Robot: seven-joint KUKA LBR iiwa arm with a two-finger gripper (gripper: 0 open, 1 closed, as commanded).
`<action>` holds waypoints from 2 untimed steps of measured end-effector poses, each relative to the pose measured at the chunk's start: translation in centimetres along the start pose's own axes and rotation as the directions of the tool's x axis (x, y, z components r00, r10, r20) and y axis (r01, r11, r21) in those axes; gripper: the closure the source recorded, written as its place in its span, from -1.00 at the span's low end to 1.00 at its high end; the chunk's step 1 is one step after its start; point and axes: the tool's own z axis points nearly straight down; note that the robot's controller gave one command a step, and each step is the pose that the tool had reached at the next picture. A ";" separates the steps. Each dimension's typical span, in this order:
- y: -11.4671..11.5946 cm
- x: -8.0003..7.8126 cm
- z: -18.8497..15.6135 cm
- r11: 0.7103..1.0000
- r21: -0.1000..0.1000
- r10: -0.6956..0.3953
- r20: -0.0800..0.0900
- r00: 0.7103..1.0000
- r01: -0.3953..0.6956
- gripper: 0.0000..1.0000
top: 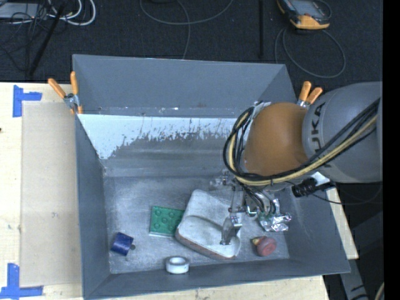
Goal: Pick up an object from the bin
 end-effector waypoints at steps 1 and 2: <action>-2.2 1.0 5.3 0.986 -0.004 0.166 0.011 0.986 -0.166 -1.00; -2.1 0.9 5.2 0.986 -0.002 0.164 0.009 0.986 -0.164 -1.00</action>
Offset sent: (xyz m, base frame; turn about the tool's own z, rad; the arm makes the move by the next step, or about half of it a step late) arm -0.0122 -0.0232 -0.0566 0.1693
